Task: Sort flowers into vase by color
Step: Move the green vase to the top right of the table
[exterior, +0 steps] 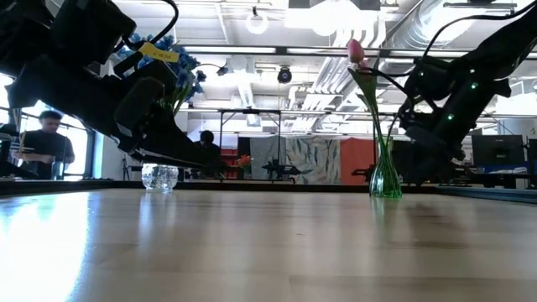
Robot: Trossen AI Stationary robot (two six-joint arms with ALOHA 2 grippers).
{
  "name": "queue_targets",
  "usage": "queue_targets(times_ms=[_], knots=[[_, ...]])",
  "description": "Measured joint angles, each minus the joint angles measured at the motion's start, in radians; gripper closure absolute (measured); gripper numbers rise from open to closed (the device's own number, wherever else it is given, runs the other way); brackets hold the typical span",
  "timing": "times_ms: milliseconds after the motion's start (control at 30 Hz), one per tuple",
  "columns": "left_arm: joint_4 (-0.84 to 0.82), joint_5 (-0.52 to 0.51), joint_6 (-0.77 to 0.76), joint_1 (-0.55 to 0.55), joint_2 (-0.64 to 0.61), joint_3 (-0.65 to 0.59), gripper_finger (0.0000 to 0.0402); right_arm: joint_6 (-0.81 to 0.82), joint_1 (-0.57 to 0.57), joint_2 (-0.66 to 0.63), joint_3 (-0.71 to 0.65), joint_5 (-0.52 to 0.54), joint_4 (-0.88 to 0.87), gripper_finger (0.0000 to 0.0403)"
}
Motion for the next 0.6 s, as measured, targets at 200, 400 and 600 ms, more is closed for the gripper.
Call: queue_targets(times_ms=[200,400,600], knots=[[0.000,0.000,0.000,0.000,0.000,0.000,0.0266,-0.041,0.077,0.000,-0.022,0.006,-0.007,0.0161],[0.000,0.000,0.000,0.000,0.000,0.000,0.0266,-0.027,0.137,0.000,-0.162,0.122,0.234,0.0161],[0.000,-0.001,0.001,0.000,0.000,0.000,0.0266,0.061,0.140,0.000,-0.219,0.272,0.344,0.0161]])
